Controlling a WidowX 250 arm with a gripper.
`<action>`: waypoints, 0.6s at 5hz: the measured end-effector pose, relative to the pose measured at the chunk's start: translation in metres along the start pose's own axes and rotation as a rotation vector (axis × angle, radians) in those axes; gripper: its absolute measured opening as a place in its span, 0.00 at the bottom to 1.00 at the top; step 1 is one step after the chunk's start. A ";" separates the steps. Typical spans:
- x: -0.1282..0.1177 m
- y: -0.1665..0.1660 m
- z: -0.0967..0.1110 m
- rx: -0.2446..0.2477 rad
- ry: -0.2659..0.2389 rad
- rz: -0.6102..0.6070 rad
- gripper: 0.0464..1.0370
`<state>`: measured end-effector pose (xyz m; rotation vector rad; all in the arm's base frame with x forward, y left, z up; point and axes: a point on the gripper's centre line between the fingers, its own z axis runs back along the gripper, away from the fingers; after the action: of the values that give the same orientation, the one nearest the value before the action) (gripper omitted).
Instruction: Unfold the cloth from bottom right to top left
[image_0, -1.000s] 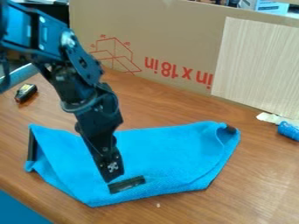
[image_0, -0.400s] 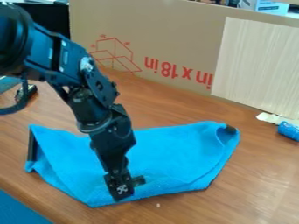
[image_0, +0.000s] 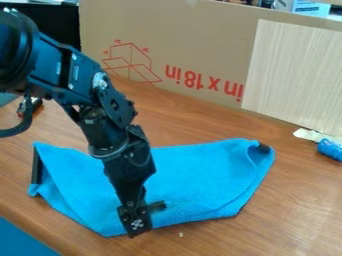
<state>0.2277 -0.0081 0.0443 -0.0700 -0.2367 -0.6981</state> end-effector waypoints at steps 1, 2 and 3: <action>-0.001 -0.001 -0.001 -0.006 0.006 0.001 0.66; -0.003 0.001 -0.005 -0.008 0.013 0.008 0.32; -0.005 0.004 -0.007 -0.014 0.025 0.030 0.11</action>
<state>0.2284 -0.0026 0.0367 -0.0783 -0.2068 -0.6705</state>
